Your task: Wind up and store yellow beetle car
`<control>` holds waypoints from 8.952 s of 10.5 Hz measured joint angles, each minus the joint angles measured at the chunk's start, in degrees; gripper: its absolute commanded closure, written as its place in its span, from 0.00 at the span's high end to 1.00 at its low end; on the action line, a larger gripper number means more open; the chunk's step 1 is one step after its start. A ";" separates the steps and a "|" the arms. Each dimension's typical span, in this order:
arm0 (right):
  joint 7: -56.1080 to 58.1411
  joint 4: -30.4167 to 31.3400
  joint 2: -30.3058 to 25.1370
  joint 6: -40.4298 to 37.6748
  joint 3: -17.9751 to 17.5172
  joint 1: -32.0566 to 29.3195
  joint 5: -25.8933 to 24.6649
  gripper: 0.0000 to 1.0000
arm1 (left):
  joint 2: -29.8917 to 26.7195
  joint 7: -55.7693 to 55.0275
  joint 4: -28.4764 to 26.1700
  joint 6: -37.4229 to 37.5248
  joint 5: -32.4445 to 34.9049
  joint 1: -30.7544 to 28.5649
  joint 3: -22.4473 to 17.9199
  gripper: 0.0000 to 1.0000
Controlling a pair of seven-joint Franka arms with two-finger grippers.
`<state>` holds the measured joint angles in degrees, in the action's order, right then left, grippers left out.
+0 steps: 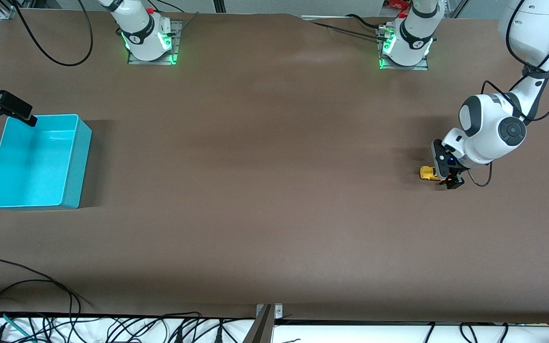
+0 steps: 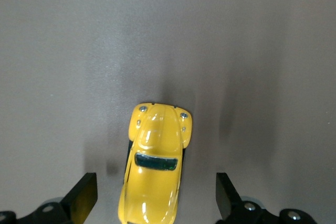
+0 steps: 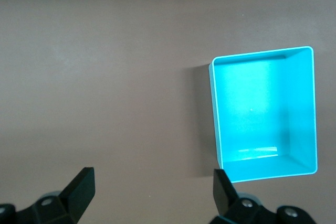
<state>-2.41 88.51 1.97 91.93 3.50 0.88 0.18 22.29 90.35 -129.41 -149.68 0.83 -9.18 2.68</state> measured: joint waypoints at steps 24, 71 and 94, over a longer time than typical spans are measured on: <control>0.00 0.00 0.00 0.00 -0.02 0.00 0.00 1.00 | 0.68 11.29 1.10 0.00 -3.19 -4.72 -1.51 0.00; 0.00 -0.01 1.81 1.63 -1.10 0.48 0.03 1.00 | -15.22 7.86 21.53 34.89 -5.60 -1.86 -9.12 1.00; -68.25 4.90 37.05 34.83 2.09 -2.99 0.17 1.00 | -23.04 -89.05 41.67 65.01 -3.92 9.82 -5.33 1.00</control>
<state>-70.66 93.41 39.02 126.76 5.59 -2.11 0.35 -0.75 1.30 -87.74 -84.67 -3.09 0.64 -2.65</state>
